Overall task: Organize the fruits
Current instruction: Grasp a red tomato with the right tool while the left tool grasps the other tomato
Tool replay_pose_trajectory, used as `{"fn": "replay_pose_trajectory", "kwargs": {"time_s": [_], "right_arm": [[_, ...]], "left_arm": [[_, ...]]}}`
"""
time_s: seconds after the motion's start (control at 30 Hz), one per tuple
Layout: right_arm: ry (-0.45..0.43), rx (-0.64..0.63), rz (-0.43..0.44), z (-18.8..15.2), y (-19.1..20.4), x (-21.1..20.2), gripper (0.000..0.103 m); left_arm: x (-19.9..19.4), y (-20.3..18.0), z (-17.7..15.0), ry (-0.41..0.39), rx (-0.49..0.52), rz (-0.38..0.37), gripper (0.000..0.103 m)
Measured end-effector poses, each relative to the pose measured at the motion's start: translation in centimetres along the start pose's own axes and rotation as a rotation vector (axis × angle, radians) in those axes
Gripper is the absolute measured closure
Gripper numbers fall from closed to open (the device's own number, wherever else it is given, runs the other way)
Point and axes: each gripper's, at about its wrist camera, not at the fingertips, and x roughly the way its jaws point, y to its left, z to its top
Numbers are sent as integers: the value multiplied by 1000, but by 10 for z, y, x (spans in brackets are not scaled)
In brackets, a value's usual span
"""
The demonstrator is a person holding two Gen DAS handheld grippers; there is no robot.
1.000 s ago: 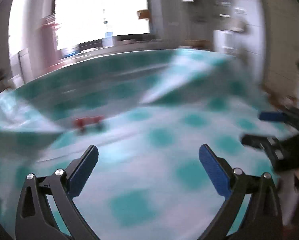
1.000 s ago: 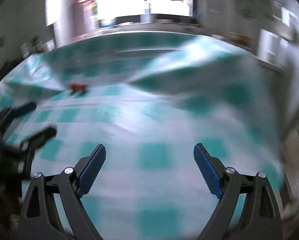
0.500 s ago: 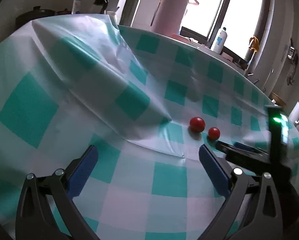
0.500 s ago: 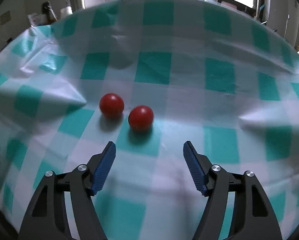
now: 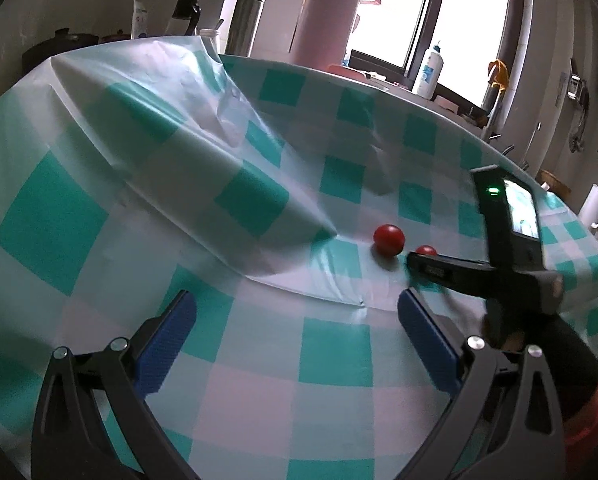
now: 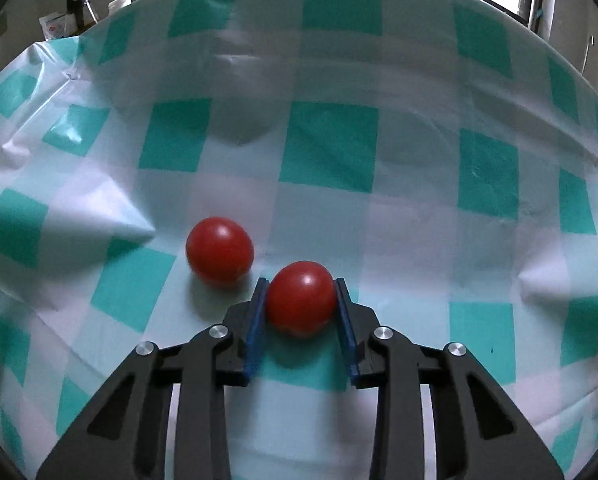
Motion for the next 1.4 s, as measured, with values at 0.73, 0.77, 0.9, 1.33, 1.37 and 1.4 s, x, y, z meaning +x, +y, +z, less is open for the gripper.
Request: {"fn": "replay_pose_trajectory", "kwargs": {"time_s": [0.73, 0.77, 0.9, 1.33, 1.37, 1.4], "right_arm": [[-193, 147, 165, -123, -76, -128, 71], [-200, 150, 169, -125, -78, -130, 71], [-210, 162, 182, -128, -82, -133, 71], [-188, 178, 166, -137, -80, -133, 71], [-183, 179, 163, -138, -79, -132, 71], [-178, 177, 160, -138, -77, -132, 71]], "left_arm": [[164, -133, 46, 242, 328, 71, 18], [170, -134, 45, 250, 333, 73, 18], [191, -135, 47, 300, 350, 49, 26], [173, -123, 38, 258, 318, -43, 65], [169, -122, 36, 254, 315, -45, 65], [162, -121, 33, 247, 312, -50, 65]]}}
